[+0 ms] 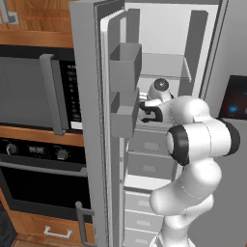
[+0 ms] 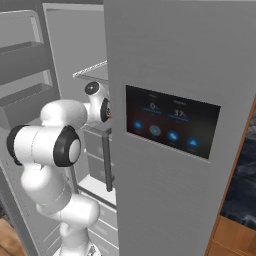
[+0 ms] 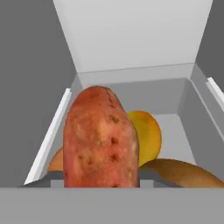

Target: Take the tangerine and sweet potato from the highest rack and move them to the second highest rack where the mango and potato are located, to maximize freezer space. Close the freezer door after rearranging.

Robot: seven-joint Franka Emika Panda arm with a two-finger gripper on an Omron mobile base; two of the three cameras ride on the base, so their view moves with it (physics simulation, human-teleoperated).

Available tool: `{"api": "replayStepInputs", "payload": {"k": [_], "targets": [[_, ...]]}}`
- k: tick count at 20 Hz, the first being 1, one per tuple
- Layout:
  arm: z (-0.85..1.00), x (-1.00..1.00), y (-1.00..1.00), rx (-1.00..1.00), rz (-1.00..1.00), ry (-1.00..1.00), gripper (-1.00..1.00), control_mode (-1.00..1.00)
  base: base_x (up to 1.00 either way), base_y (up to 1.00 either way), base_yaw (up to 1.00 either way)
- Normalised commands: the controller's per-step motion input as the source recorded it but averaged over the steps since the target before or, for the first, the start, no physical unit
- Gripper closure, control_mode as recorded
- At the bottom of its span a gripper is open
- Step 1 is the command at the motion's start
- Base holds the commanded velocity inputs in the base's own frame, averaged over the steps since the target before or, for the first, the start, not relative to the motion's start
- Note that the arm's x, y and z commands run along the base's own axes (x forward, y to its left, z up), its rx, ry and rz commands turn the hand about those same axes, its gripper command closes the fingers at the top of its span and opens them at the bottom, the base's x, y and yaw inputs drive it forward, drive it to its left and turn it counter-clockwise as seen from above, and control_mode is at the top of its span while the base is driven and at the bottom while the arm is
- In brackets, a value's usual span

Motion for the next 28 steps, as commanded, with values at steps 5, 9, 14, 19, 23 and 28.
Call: {"api": "replayStepInputs", "payload": {"k": [5, 9, 14, 19, 23, 28], "targets": [[-0.59, 0.12, -0.03, -0.01, 0.07, 0.04, -1.00, -1.00, 0.00, 0.00, 0.00], [-0.66, 0.09, 0.00, -0.01, 0.05, 0.08, -1.00, -1.00, 0.00, 0.00, 0.00], [-0.42, -0.02, 0.00, 0.00, 0.04, 0.00, -1.00, -1.00, 0.00, 0.00, 0.00], [-0.06, -0.33, 0.00, 0.00, 0.00, -0.09, -1.00, -1.00, 0.00, 0.00, 0.00], [0.09, -0.70, 0.00, 0.00, 0.00, -0.03, -1.00, -1.00, 0.00, 0.00, 0.00], [0.39, -0.79, 0.00, 0.05, 0.00, -0.03, -1.00, -1.00, 0.00, 0.00, 0.00]]}}
